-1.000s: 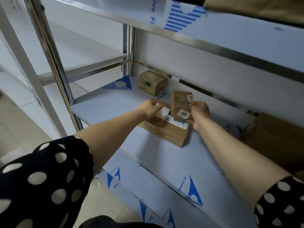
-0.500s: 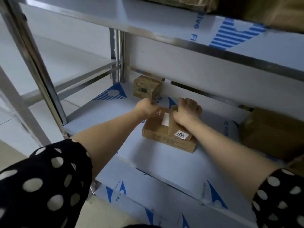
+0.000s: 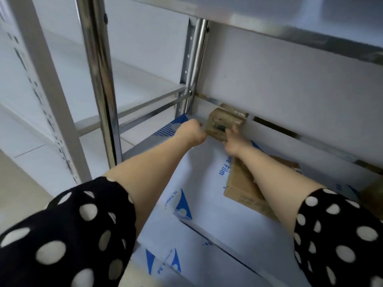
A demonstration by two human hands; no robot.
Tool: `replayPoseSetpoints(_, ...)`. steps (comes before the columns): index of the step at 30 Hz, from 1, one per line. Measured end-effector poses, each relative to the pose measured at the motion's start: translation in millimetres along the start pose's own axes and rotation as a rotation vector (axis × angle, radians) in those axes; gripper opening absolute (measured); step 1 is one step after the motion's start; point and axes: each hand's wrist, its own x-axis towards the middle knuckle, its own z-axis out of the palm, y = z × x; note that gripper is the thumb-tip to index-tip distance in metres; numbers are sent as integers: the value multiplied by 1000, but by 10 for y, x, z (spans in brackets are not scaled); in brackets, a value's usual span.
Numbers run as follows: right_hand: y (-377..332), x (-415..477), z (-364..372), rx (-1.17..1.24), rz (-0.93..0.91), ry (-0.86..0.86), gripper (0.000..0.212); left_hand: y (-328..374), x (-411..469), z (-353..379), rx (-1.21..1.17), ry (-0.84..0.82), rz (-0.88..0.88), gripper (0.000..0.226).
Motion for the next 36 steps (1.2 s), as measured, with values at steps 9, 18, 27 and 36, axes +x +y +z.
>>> replayPoseSetpoints(9, 27, 490, 104, 16, 44, 36, 71, -211, 276, -50, -69, -11, -26, 48)
replayPoseSetpoints(18, 145, 588, 93, 127, -27, 152, 64, -264, 342, -33, -89, 0, -29, 42)
replayPoseSetpoints(27, 60, 552, 77, 291, -54, 395, 40, -320, 324, 4, 57, 11, 0, 41)
replayPoseSetpoints(36, -113, 272, 69, 290, -140, 210, 38, -439, 286, -103, 36, 30, -10, 26)
